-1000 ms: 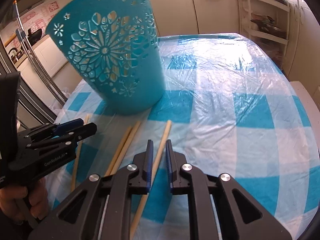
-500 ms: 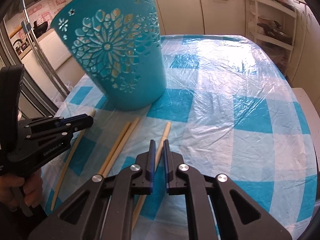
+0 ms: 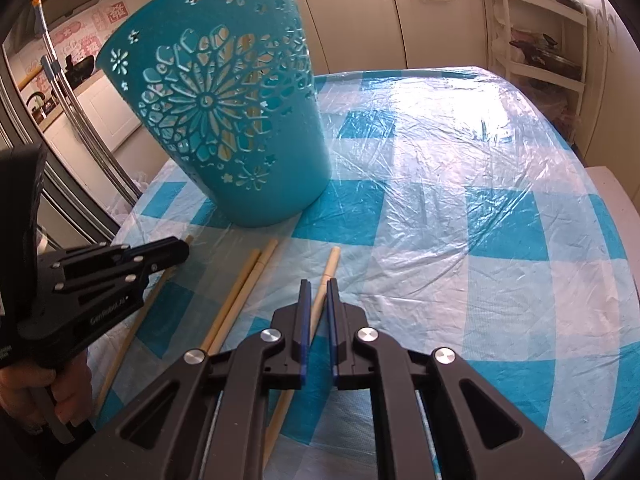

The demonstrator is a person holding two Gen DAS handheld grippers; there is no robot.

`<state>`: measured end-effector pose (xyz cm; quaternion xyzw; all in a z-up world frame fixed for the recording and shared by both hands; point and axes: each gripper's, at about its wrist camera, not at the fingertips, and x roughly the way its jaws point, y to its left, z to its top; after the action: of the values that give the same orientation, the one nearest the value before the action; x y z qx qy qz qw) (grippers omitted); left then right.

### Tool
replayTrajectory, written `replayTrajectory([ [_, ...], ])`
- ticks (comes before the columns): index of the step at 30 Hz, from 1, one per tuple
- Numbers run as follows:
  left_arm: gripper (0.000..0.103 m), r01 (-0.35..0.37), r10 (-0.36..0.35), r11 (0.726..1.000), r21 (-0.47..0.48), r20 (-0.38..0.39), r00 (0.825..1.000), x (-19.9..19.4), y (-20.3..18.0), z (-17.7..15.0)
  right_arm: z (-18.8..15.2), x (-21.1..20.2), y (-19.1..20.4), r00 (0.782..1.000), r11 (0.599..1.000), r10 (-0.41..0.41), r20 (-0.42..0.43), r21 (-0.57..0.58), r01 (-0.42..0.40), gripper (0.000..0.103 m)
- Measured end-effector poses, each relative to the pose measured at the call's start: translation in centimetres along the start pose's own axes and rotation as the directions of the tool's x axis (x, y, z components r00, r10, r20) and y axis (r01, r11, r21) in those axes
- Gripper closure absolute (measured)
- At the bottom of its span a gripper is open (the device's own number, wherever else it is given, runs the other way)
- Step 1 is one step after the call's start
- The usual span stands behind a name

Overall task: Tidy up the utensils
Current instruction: 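Lift the chopstick with the left tool over the basket and release it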

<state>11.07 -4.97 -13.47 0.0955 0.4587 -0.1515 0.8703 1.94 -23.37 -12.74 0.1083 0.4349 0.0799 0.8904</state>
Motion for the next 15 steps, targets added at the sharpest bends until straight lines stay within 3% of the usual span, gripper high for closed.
replayTrajectory([
  [6, 0.097, 0.029, -0.028, 1.0, -0.001, 0.034, 0.999, -2.2, -0.1, -0.6, 0.1, 0.0, -0.5, 1.0, 0.999, 0.029, 0.001, 0.028, -0.029, 0.095],
  [9, 0.097, 0.083, -0.082, 0.996, -0.014, 0.063, 0.995, -3.8, 0.2, -0.7, 0.1, 0.0, -0.3, 1.0, 1.0, 0.022, 0.002, 0.02, -0.022, 0.095],
  [15, 0.097, 0.241, -0.23, 0.97, -0.041, 0.176, 0.957, -8.7, 1.9, -0.1, 0.1, 0.0, -0.6, 1.0, 0.999, 0.028, 0.002, 0.024, -0.028, 0.095],
])
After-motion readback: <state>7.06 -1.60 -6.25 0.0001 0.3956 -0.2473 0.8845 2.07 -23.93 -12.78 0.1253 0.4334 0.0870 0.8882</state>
